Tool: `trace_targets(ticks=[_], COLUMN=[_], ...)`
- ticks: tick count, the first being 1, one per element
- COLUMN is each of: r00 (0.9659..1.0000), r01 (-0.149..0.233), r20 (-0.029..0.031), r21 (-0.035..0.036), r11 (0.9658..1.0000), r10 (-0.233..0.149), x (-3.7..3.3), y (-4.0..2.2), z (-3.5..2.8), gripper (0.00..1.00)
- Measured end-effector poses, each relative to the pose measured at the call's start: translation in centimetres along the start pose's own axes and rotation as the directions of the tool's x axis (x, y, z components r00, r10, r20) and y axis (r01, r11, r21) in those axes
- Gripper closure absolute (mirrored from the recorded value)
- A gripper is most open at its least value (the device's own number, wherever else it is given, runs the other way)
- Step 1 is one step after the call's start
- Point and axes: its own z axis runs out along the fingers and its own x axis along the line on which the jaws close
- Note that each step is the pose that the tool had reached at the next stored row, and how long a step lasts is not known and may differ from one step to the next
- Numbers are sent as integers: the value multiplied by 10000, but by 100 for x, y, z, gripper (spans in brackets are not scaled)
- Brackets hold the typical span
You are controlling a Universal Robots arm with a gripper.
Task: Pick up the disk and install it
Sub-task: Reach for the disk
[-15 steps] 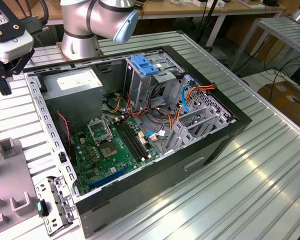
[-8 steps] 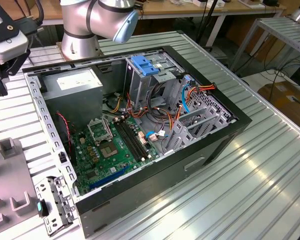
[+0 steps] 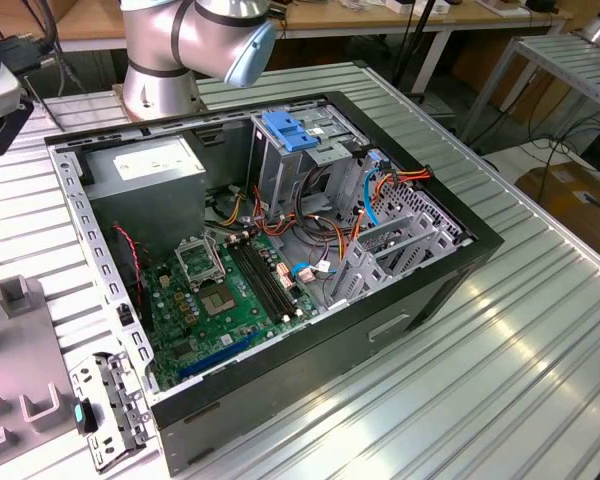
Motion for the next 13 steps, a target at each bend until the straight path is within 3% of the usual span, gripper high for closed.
trace_targets(ticks=[13], r00=[10000], r01=[0], r20=[-3], r21=[0], r11=[10000], r10=[0], x=[237], y=[-12], z=[7], gripper=[89])
